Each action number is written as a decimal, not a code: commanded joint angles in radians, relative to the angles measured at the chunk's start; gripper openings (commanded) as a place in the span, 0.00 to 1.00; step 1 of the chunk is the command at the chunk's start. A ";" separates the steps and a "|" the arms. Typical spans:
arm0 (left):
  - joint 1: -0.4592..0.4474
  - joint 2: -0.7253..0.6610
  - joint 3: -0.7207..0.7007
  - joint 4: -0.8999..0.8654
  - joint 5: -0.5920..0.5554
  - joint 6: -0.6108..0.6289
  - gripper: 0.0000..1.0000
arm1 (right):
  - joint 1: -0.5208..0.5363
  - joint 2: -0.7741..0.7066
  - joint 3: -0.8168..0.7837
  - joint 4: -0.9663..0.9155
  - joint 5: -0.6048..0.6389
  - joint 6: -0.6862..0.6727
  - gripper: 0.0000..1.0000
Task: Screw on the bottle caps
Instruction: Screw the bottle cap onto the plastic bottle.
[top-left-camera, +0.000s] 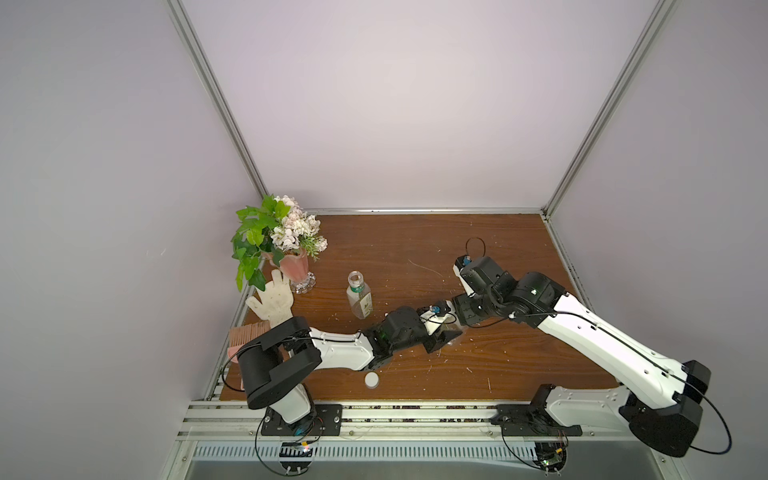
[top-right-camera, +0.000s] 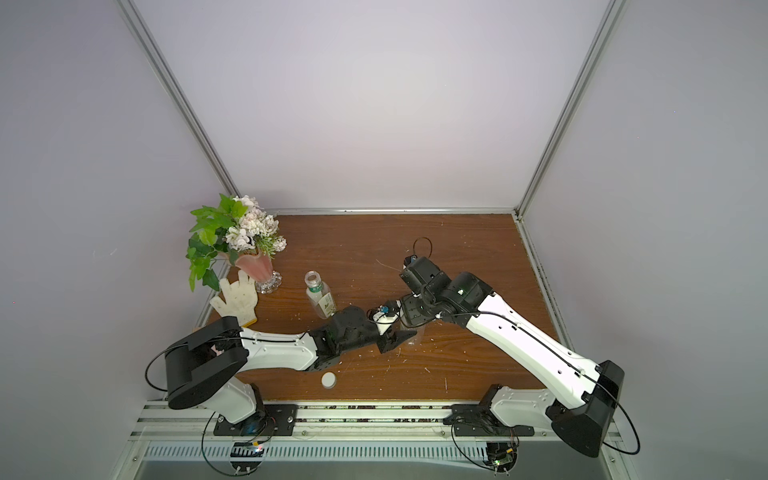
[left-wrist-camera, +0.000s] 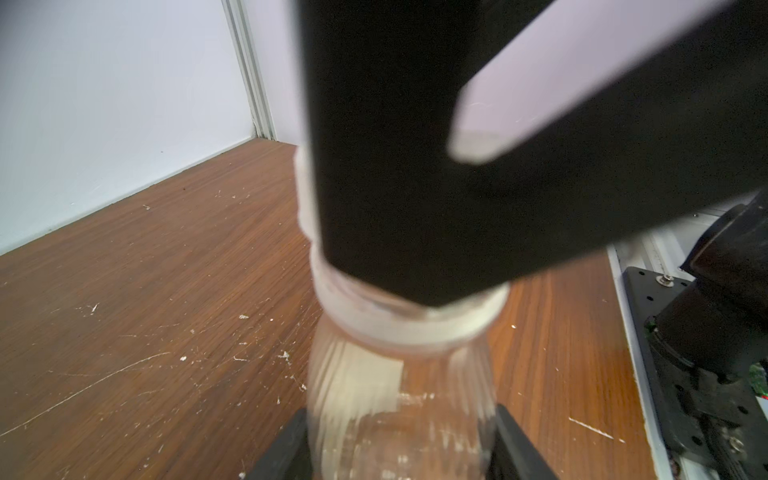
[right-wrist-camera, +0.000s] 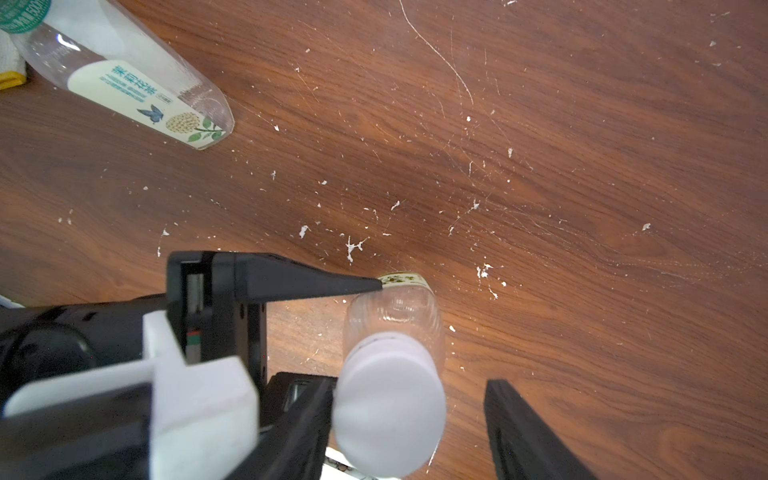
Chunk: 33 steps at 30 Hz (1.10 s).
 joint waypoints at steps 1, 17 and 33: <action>-0.012 0.011 0.002 0.003 -0.007 0.002 0.58 | 0.014 -0.023 -0.006 0.041 -0.086 -0.006 0.67; -0.012 0.010 0.003 -0.001 -0.008 0.002 0.65 | 0.013 -0.032 -0.008 0.062 -0.106 -0.004 0.70; -0.012 -0.001 -0.009 0.010 -0.023 -0.005 0.77 | 0.008 -0.047 -0.030 0.088 -0.131 0.000 0.73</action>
